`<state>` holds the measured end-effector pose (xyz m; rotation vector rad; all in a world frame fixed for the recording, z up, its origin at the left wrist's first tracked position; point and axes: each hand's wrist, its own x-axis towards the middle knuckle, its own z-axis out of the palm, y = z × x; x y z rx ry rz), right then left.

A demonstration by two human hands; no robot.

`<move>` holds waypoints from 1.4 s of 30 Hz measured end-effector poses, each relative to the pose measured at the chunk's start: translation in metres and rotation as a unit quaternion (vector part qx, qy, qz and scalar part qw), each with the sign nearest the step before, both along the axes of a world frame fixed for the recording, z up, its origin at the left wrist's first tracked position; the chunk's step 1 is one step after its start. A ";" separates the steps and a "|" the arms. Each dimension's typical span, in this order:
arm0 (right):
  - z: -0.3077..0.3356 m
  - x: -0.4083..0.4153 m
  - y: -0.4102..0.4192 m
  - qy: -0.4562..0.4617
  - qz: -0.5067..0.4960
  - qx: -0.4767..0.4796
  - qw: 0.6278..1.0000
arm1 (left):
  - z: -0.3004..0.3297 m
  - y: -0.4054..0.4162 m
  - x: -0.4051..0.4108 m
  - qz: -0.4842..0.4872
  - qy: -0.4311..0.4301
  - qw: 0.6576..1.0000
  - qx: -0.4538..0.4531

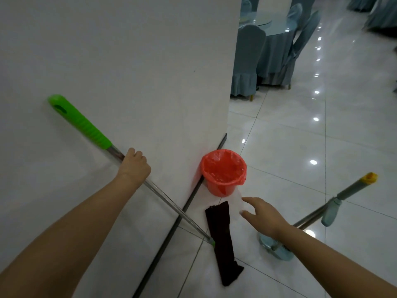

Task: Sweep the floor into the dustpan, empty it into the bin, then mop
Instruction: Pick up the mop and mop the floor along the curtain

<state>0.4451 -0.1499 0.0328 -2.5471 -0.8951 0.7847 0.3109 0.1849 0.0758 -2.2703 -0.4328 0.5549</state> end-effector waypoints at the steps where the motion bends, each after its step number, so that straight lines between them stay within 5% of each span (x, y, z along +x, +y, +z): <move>1: -0.001 -0.004 -0.005 0.002 0.001 -0.003 1.000 | -0.002 -0.005 -0.009 0.020 0.001 1.000 -0.008; 22: -0.025 -0.157 -0.203 0.078 0.061 -0.002 0.995 | 0.001 -0.316 -0.172 0.146 -0.083 0.985 -0.031; 35: -0.022 -0.238 -0.237 0.109 0.054 -0.007 0.993 | 0.032 -0.395 -0.230 0.162 -0.114 0.979 -0.052; 42: -0.042 -0.312 -0.242 0.226 -0.122 0.018 0.966 | 0.042 -0.418 -0.326 0.141 -0.134 0.977 -0.084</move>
